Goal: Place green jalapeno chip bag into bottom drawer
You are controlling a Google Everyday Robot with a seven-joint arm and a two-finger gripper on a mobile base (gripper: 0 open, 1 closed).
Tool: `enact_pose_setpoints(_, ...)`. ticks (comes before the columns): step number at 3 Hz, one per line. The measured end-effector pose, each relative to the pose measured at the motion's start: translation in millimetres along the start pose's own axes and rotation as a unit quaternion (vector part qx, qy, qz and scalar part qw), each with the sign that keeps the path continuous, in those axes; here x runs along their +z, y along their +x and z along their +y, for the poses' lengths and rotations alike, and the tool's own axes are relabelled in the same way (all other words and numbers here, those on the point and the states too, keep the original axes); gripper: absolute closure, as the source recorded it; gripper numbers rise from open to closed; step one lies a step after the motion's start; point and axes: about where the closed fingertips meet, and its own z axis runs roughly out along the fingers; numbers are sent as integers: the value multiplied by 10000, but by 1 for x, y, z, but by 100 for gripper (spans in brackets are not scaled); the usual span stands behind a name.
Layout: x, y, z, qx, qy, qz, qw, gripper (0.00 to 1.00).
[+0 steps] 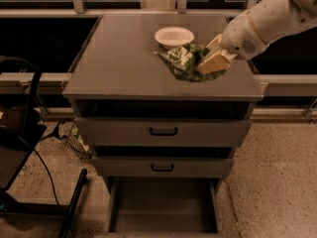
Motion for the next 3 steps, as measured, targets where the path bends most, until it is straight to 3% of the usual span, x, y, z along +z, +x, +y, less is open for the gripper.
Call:
enact_pose_setpoints(1,-17,11,46,-33,-158,4,9999,100)
enact_pose_setpoints(3,3,56,96,-135,-227,-374,9990,100)
